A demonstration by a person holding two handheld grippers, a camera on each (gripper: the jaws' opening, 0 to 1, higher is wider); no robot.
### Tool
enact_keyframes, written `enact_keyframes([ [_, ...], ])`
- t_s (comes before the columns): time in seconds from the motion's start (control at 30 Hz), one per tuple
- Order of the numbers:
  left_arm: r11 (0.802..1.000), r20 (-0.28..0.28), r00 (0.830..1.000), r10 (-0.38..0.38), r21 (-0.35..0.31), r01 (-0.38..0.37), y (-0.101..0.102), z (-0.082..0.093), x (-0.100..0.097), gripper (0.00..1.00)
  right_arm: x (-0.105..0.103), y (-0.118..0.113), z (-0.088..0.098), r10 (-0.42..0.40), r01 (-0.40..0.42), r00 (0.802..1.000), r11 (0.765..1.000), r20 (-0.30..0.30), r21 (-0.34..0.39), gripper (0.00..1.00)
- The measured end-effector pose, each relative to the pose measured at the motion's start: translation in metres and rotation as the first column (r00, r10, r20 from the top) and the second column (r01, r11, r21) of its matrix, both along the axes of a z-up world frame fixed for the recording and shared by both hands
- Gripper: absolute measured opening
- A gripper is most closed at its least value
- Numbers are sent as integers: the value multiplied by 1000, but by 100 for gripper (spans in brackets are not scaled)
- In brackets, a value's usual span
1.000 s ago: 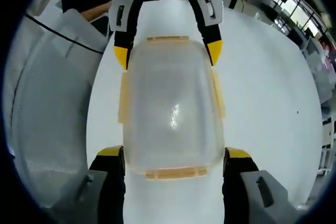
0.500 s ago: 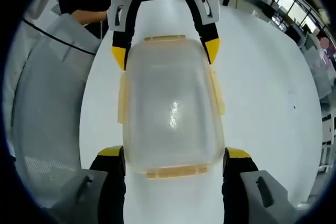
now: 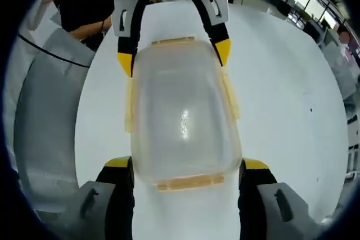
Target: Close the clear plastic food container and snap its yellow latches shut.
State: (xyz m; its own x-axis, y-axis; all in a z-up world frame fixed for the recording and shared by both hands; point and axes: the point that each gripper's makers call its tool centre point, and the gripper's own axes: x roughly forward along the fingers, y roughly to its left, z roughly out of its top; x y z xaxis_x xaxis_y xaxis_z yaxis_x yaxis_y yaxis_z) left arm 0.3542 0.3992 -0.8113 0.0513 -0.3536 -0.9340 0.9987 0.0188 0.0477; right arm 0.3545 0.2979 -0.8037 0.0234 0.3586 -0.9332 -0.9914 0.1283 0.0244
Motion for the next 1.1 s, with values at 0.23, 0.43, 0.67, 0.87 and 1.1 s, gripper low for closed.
enact_keyframes([
  [0.23,1000,-4,1000,10,7,-10,-1,0,17,82,16,-3,-3,-21,21,1000,1000,-15,16,73],
  [0.43,1000,-3,1000,13,25,-13,-1,-2,28,83,25,-10,-11,-32,32,999,999,-25,1,70],
  [0.67,999,5,1000,9,36,-9,-1,-1,36,83,30,-16,-12,-21,21,1000,1000,-10,-15,63],
  [0.87,999,20,1000,-12,47,11,-1,0,41,83,34,-19,-9,-8,8,1000,1000,8,-21,61],
  [1.1,997,69,996,-60,59,56,0,4,45,81,35,-16,-3,-56,56,998,998,0,8,60],
])
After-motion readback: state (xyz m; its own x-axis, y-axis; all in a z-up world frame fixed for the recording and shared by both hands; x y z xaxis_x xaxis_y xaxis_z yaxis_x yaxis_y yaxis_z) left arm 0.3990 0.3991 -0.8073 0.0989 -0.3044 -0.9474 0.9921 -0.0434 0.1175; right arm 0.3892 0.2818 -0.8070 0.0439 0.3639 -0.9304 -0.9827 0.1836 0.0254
